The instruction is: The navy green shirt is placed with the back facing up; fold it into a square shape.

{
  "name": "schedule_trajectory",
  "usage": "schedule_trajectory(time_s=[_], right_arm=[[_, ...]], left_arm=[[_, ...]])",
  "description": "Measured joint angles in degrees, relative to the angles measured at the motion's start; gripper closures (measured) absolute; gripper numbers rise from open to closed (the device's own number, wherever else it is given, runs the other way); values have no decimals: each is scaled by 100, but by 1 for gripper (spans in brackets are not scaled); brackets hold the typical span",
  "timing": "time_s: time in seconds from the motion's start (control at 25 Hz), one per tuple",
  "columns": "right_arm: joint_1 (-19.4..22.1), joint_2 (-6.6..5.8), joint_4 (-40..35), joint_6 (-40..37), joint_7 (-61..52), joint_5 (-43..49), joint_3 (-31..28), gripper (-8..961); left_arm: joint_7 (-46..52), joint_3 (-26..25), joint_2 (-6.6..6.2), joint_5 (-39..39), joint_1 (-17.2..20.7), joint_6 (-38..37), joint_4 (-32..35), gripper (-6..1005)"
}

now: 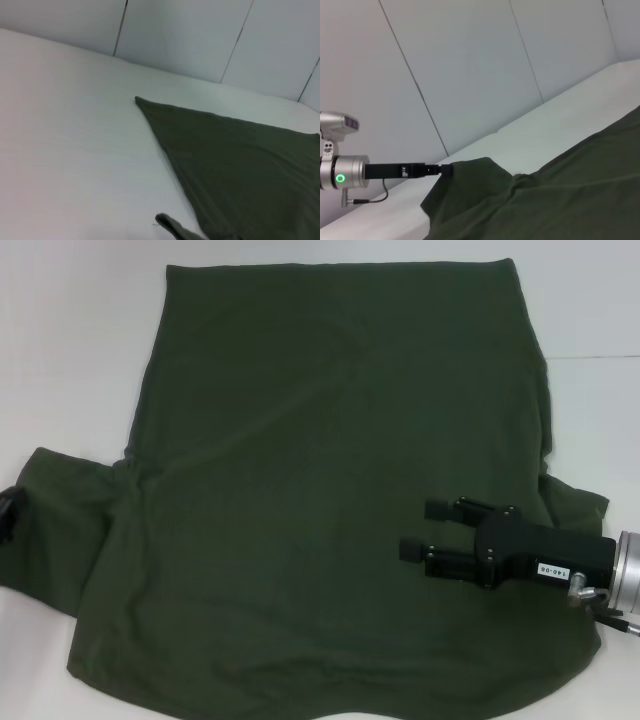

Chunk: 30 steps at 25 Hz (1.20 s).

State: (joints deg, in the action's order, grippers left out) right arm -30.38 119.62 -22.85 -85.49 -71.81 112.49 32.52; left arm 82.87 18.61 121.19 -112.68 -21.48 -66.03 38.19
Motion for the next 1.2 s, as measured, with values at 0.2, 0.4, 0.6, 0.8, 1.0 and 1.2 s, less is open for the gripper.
schedule_trajectory(time_s=[0.2,0.4,0.6,0.8,1.0,1.2], right_arm=[[-3,0,0,-14,-7,0,0,68],[-3,0,0,-20,-9,0,0,69],[-3,0,0,-25,-9,1,0,69],[-2,0,0,-17,-9,2,0,69],[8,0,0,0,-9,2,0,68],[13,0,6,6,-8,2,0,68]], left_arm=[[-24,17,-32,-1,-167,79,58,1001],[-31,51,-34,0,-285,131,208,1001],[-36,97,-34,0,-371,146,308,1001],[-42,190,-19,-2,-403,165,368,1000],[118,196,37,-3,-362,-99,537,1000],[402,196,67,-7,-332,-1082,593,1000]])
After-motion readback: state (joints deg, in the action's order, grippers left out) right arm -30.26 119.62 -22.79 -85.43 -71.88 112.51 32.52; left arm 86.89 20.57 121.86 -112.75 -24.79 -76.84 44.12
